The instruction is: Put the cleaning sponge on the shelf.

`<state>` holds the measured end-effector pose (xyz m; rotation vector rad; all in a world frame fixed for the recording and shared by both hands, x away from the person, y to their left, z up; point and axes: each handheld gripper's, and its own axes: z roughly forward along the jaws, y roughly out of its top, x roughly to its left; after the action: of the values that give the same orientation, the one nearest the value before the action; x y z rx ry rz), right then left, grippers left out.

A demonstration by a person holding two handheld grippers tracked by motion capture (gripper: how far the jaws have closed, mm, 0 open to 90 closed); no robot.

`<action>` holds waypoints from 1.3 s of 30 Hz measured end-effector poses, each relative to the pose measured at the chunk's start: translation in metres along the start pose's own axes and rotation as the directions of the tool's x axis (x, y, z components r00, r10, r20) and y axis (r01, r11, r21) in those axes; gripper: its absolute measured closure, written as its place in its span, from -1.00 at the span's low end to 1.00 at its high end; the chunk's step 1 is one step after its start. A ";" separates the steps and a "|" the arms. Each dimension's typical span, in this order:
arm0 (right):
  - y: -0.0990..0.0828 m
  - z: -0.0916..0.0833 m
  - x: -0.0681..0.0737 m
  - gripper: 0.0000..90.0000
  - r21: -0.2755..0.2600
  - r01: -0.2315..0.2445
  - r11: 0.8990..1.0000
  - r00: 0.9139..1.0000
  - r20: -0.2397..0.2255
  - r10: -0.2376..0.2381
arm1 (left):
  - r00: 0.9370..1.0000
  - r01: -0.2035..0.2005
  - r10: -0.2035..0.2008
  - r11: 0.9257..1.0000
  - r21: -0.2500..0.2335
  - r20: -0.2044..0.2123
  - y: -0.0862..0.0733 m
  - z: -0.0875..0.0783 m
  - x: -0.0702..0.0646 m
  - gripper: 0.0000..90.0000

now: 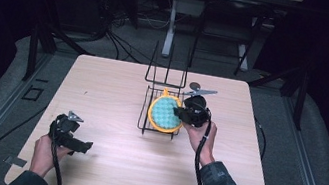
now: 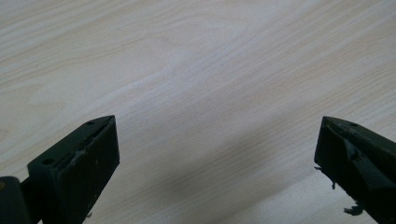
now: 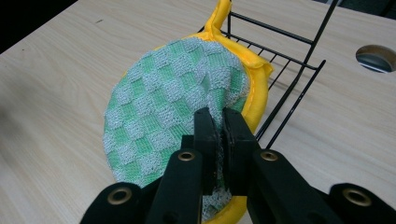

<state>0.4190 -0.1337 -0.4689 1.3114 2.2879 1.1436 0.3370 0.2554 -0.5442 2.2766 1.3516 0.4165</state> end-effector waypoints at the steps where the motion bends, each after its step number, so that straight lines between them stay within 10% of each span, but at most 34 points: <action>1: -0.001 0.002 -0.001 0.91 -0.010 -0.005 1.000 1.000 0.006 0.005 | 1.000 -0.002 0.002 1.000 0.000 0.001 0.000 0.000 0.000 -1.00; 19: -0.013 0.038 -0.006 0.90 -0.015 -0.153 0.988 0.987 0.042 0.154 | 1.000 -0.002 0.002 1.000 0.009 0.005 0.000 0.002 -0.001 -1.00; 39: -0.017 0.057 -0.004 0.88 -0.007 -0.186 0.982 0.978 0.095 0.186 | 1.000 -0.010 0.010 1.000 0.016 0.010 0.000 0.003 0.001 -1.00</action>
<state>0.4433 -0.1136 -0.5198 1.5736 2.1357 1.1089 0.3386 0.2555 -0.5472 2.2964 1.3434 0.3981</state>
